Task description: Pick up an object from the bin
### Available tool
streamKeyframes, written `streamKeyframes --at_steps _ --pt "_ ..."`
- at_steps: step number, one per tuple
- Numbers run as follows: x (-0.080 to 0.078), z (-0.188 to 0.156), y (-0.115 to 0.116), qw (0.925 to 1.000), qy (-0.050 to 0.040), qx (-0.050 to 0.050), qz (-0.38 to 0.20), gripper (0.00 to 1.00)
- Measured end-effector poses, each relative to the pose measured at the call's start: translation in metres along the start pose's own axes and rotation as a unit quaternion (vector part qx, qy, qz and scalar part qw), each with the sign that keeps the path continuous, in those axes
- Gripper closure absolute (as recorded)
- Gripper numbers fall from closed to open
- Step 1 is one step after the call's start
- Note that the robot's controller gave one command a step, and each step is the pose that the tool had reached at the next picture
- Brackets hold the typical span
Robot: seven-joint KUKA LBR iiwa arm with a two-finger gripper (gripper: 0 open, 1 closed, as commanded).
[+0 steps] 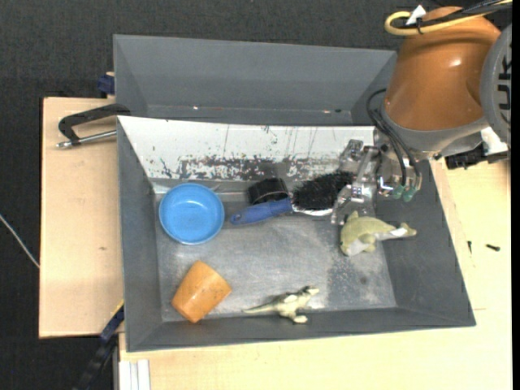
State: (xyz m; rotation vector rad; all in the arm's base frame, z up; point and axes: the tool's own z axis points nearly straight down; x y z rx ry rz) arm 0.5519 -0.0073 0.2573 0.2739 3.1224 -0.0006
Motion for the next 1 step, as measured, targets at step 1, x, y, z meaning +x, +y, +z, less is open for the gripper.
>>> streamKeyframes --at_steps 1 --pt "0.0077 -0.0205 -0.0429 0.9878 0.0003 0.000 -0.156 1.00"
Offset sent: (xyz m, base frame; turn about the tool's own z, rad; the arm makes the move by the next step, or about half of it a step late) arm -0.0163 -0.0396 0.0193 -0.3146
